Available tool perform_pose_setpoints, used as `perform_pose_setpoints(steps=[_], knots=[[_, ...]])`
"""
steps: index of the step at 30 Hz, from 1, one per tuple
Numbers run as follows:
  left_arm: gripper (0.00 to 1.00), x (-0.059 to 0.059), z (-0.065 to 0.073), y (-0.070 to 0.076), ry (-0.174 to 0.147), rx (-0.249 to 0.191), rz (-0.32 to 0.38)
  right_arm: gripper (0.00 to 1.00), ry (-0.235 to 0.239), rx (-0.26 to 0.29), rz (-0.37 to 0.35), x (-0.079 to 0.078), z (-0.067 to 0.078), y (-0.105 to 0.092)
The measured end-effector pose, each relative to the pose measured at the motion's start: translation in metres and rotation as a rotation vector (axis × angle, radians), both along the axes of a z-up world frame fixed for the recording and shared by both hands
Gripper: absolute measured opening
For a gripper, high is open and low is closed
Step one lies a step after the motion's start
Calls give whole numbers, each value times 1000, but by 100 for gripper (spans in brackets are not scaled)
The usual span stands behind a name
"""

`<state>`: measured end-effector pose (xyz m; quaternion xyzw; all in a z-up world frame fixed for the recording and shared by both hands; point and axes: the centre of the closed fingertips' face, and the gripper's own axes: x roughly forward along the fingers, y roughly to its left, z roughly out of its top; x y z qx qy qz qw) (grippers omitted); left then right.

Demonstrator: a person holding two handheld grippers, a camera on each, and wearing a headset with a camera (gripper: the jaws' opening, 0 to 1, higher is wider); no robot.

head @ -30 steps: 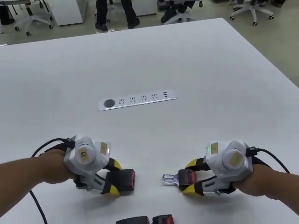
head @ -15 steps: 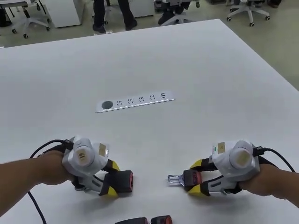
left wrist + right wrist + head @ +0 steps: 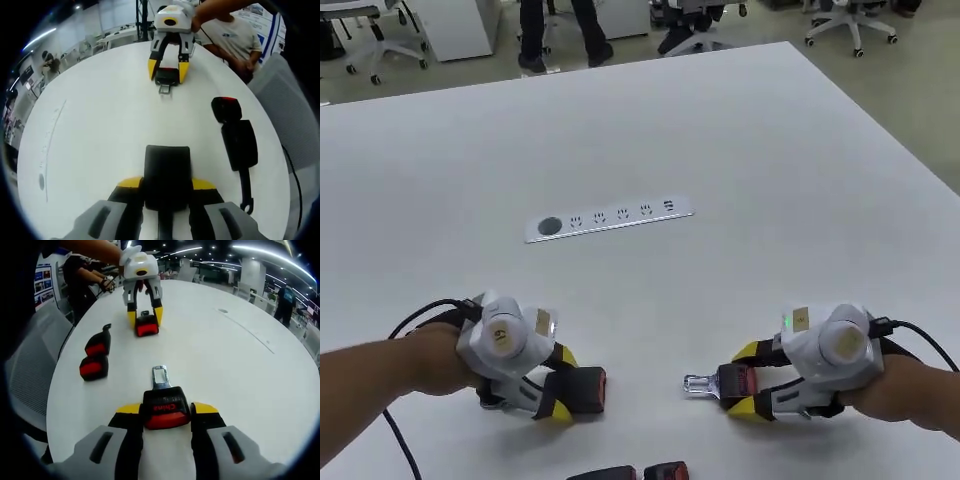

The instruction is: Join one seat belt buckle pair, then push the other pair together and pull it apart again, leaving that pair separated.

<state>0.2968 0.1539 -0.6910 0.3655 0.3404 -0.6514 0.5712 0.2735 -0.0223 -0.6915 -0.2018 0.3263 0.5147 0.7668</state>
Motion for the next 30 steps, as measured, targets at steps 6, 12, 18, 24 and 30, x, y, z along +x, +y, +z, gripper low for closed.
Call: perform_pose_setpoints(steps=[6, 12, 18, 24, 30], knots=[[40, -3, 1, -1, 22, 1, 85, 45, 13, 16, -92, 2, 3, 1], [69, 3, 11, -2, 40, -70, 271, 60, -82, 63, -242, 13, 18, -8], [86, 12, 27, -1, 60, -190, 485, 70, -152, 102, -420, 11, 29, -22], [95, 18, 46, 6, 22, -285, 654, 77, -184, 156, -577, -2, 42, -26], [100, 11, 61, 17, 8, -362, 791, 80, -203, 198, -656, -15, 58, -21]])
